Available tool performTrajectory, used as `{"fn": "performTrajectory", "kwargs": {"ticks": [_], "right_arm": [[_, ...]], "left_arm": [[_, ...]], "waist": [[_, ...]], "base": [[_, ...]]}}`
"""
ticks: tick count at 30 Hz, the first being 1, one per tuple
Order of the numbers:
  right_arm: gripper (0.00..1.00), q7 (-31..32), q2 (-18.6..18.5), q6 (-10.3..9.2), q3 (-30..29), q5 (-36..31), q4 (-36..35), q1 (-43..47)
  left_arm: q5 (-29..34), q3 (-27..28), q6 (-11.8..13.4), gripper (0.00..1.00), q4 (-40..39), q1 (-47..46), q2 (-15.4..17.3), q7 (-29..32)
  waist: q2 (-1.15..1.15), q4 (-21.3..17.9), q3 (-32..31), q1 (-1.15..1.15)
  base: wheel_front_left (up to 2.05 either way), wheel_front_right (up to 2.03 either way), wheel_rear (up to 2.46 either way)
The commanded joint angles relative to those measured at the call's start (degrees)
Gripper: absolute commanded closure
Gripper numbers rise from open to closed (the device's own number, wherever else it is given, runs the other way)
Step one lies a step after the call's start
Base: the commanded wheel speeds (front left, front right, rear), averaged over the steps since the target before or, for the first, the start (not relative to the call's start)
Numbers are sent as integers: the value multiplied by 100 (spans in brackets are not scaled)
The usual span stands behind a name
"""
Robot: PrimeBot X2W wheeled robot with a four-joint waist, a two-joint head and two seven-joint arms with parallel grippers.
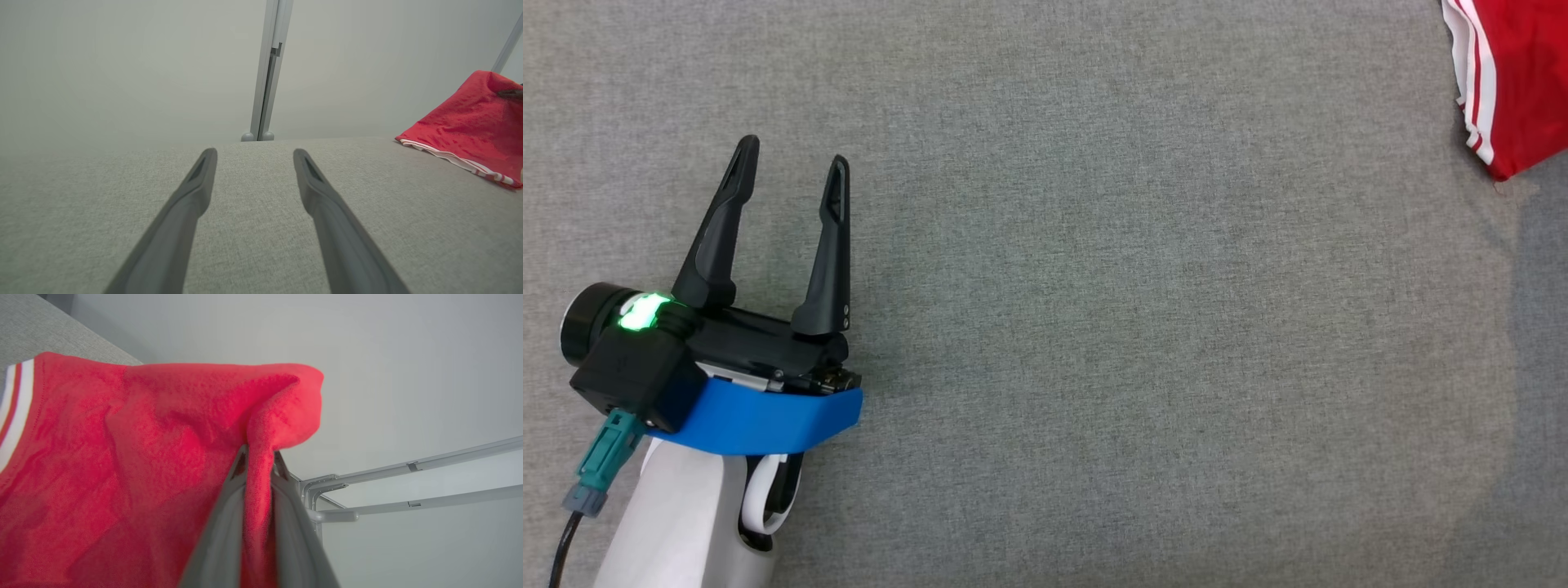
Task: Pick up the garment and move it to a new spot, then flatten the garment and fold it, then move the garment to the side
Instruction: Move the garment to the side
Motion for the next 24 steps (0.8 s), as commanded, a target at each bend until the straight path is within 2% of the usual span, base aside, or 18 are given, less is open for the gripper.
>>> {"fn": "performTrajectory", "kwargs": {"ticks": [1,5,7,8,13,19,24], "right_arm": [[100,25,-62,-7,-12,-69,-53,-32],[100,81,-79,-8,-94,-191,-119,103],[59,174,8,-7,-155,-307,-182,199],[0,256,52,-7,-225,-392,-217,247],[0,649,486,-5,-819,-695,-372,677],[0,458,850,-5,-1226,-769,-569,1114],[0,199,1527,-4,-1600,-368,-792,1697]], "left_arm": [[24,-6,-34,0,-36,-105,-5,-26],[25,-37,-34,0,-2,-85,-54,-26],[28,-37,-34,0,12,-59,-73,-26],[28,-38,-34,0,22,-42,-78,-26],[30,-31,-30,0,82,73,-135,-26],[12,-40,-30,0,159,185,-197,-26],[-48,-21,-29,0,354,458,-252,-24]], "waist": [[-1,21,-14,0],[-1,76,-88,0],[-1,87,-135,0],[-1,92,-162,0],[-1,128,-409,0],[-1,204,-792,0],[-1,308,-1362,0]], "base": [[0,0,0],[0,0,0],[0,0,0],[0,0,0],[0,0,0],[0,0,0],[0,0,0]]}}
